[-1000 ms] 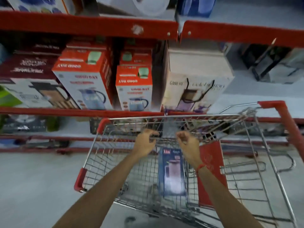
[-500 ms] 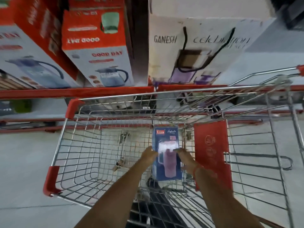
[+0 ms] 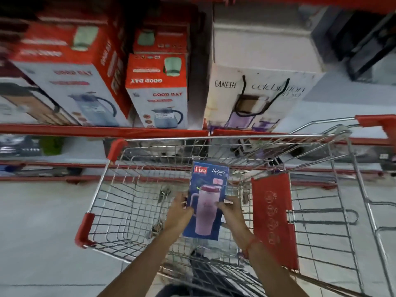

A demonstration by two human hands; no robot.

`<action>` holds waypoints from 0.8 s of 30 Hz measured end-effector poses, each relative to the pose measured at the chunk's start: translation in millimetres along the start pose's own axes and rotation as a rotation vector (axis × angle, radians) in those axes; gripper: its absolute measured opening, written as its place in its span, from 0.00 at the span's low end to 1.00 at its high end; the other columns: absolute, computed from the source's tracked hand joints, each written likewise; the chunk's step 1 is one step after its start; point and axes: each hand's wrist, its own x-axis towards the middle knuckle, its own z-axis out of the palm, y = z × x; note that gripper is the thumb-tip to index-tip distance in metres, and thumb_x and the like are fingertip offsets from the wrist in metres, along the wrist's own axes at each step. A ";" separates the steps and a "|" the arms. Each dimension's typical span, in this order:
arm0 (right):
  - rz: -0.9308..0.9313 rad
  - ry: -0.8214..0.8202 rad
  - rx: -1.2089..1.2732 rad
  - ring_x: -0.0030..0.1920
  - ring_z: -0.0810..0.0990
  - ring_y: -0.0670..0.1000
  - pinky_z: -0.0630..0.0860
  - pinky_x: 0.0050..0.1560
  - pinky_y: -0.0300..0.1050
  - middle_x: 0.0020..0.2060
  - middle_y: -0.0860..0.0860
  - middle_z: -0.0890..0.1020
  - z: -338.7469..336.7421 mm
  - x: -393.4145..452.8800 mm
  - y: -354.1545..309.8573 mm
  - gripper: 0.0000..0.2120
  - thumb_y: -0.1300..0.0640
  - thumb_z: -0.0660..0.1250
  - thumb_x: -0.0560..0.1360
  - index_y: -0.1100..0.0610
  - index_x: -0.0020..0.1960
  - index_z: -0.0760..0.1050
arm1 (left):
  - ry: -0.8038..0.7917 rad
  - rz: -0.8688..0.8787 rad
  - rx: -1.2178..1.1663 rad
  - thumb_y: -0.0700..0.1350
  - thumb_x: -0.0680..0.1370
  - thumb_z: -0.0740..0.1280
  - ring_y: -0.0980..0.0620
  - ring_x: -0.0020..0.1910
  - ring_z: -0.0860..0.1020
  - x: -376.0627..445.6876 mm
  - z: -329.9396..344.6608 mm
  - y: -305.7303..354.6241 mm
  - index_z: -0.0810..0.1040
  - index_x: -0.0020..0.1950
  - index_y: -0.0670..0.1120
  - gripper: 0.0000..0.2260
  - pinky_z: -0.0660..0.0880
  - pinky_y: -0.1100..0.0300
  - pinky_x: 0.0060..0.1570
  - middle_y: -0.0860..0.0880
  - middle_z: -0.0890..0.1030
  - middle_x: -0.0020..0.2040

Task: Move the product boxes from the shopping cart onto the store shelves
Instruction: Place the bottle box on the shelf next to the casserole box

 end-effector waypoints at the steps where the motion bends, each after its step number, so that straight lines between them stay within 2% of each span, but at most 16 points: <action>1: -0.053 -0.024 0.002 0.49 0.79 0.51 0.77 0.44 0.51 0.49 0.51 0.78 2.8 -11.3 -6.6 0.11 0.59 0.69 0.73 0.49 0.49 0.68 | 0.027 0.018 -0.002 0.37 0.71 0.66 0.50 0.41 0.80 -9.0 -8.7 5.4 0.72 0.57 0.49 0.16 0.77 0.56 0.35 0.48 0.82 0.46; 3: -0.182 -0.058 -0.001 0.51 0.79 0.51 0.78 0.45 0.51 0.48 0.49 0.78 7.3 -33.8 -21.4 0.11 0.61 0.69 0.73 0.49 0.47 0.70 | 0.063 0.070 -0.097 0.35 0.70 0.65 0.47 0.44 0.81 -28.8 -26.1 16.5 0.72 0.54 0.50 0.16 0.80 0.49 0.41 0.48 0.82 0.47; 5: -0.310 -0.067 0.002 0.53 0.79 0.54 0.79 0.50 0.55 0.48 0.50 0.78 11.6 -56.7 -38.9 0.10 0.62 0.69 0.73 0.50 0.47 0.71 | 0.090 0.158 -0.224 0.32 0.71 0.63 0.49 0.47 0.82 -49.1 -42.3 30.0 0.73 0.50 0.52 0.16 0.81 0.43 0.48 0.50 0.83 0.49; 7: -0.428 -0.070 0.007 0.53 0.80 0.52 0.80 0.51 0.54 0.50 0.50 0.79 15.3 -78.7 -56.8 0.10 0.61 0.69 0.74 0.49 0.48 0.71 | 0.092 0.264 -0.303 0.29 0.72 0.62 0.57 0.44 0.83 -68.4 -56.9 45.3 0.73 0.49 0.55 0.20 0.83 0.52 0.44 0.53 0.83 0.48; 8: -0.488 -0.076 0.008 0.53 0.80 0.50 0.80 0.49 0.50 0.51 0.48 0.79 17.1 -89.1 -66.8 0.10 0.61 0.69 0.74 0.48 0.49 0.71 | 0.099 0.320 -0.325 0.28 0.72 0.62 0.61 0.43 0.83 -77.4 -64.3 55.0 0.73 0.49 0.56 0.21 0.83 0.56 0.41 0.55 0.83 0.48; 10: -0.609 -0.101 -0.009 0.52 0.79 0.43 0.77 0.46 0.40 0.53 0.44 0.78 19.6 -109.1 -88.0 0.12 0.59 0.69 0.74 0.47 0.52 0.71 | 0.123 0.435 -0.351 0.29 0.73 0.63 0.62 0.45 0.83 -92.2 -79.0 75.8 0.72 0.50 0.56 0.21 0.82 0.61 0.40 0.56 0.84 0.48; 11: -0.668 -0.109 -0.021 0.52 0.79 0.40 0.76 0.46 0.38 0.54 0.43 0.78 20.3 -118.6 -100.3 0.13 0.58 0.69 0.74 0.46 0.54 0.70 | 0.131 0.491 -0.369 0.29 0.73 0.64 0.62 0.46 0.83 -98.9 -86.5 87.7 0.72 0.52 0.55 0.20 0.82 0.63 0.40 0.57 0.84 0.48; 13: -0.779 -0.103 -0.031 0.53 0.77 0.37 0.75 0.50 0.39 0.56 0.43 0.78 19.8 -135.7 -128.0 0.15 0.57 0.70 0.73 0.47 0.57 0.70 | 0.135 0.597 -0.383 0.28 0.73 0.64 0.65 0.47 0.82 -111.5 -101.7 114.8 0.72 0.53 0.53 0.20 0.80 0.69 0.38 0.62 0.85 0.45; 15: -0.881 -0.101 -0.039 0.57 0.77 0.42 0.75 0.54 0.42 0.58 0.45 0.77 17.2 -151.1 -159.7 0.17 0.56 0.70 0.73 0.48 0.59 0.69 | 0.134 0.698 -0.390 0.28 0.73 0.63 0.69 0.46 0.81 -122.4 -116.2 145.1 0.72 0.52 0.53 0.20 0.78 0.74 0.37 0.65 0.84 0.44; 18: -1.015 -0.099 -0.021 0.56 0.78 0.42 0.78 0.51 0.41 0.57 0.43 0.79 9.3 -172.5 -210.8 0.19 0.51 0.70 0.71 0.48 0.59 0.69 | 0.145 0.837 -0.398 0.26 0.72 0.60 0.65 0.44 0.82 -131.4 -133.7 194.3 0.74 0.55 0.48 0.19 0.78 0.72 0.36 0.55 0.84 0.46; 21: -1.112 -0.103 0.022 0.55 0.78 0.37 0.80 0.50 0.40 0.55 0.36 0.79 -1.0 -187.4 -258.8 0.23 0.44 0.69 0.66 0.44 0.59 0.69 | 0.144 0.960 -0.416 0.26 0.73 0.61 0.68 0.42 0.81 -137.2 -145.3 245.3 0.74 0.54 0.45 0.17 0.76 0.74 0.34 0.56 0.83 0.47; 24: -1.211 -0.055 0.066 0.56 0.78 0.37 0.80 0.49 0.39 0.56 0.37 0.78 -12.3 -192.0 -301.9 0.22 0.46 0.69 0.68 0.44 0.60 0.70 | 0.105 1.083 -0.414 0.26 0.74 0.62 0.65 0.49 0.82 -144.0 -147.8 292.9 0.74 0.55 0.45 0.17 0.79 0.69 0.42 0.57 0.83 0.50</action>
